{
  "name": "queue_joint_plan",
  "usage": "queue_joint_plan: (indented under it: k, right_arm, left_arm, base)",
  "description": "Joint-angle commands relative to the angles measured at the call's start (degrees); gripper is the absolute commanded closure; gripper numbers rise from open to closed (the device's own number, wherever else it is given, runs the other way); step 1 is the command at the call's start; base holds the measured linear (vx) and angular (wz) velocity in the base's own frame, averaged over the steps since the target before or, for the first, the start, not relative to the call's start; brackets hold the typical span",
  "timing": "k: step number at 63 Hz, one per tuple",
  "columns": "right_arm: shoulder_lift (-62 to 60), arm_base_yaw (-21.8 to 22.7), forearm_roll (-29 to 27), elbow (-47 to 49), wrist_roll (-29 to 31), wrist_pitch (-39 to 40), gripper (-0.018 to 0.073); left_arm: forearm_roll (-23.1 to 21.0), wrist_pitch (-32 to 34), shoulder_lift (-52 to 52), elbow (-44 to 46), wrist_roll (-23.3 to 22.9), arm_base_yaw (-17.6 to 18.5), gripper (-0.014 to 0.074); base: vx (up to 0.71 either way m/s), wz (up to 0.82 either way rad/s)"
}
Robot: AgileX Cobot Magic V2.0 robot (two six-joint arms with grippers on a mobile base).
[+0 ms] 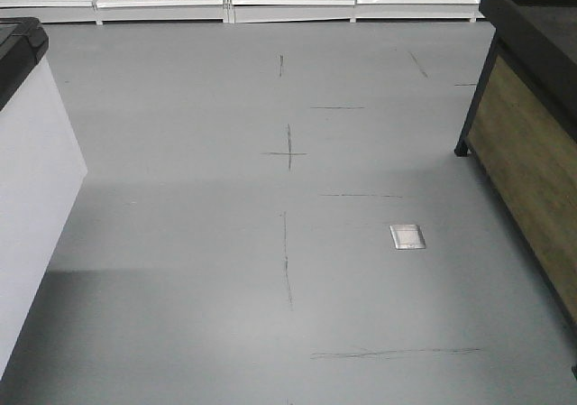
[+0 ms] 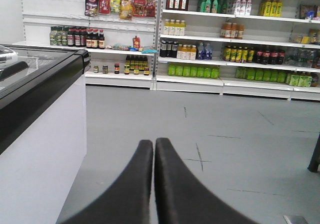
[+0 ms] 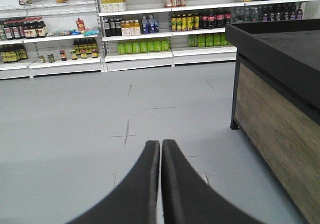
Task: Pick three apples into basket with both arms
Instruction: 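Drive the base forward across the floor toward the fruit tables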
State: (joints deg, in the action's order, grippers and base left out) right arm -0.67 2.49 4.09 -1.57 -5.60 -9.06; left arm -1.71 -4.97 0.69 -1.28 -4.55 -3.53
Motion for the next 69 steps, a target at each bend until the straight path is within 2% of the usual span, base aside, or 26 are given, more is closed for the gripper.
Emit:
queue_joint_plan:
  k: [1,69]
  right_arm:
    - [-0.77,0.34,0.61,-0.83,0.01,4.5,0.0564]
    - [-0.77,0.34,0.61,-0.83,0.01,4.43,0.0564]
  left_arm:
    - [-0.09,3.91,0.89,-0.53,-0.4,-0.15,0.0603]
    - [-0.09,3.91,0.89,-0.53,-0.4,-0.15,0.0603]
  base:
    - [0.0,0.0]
    - [0.0,0.0]
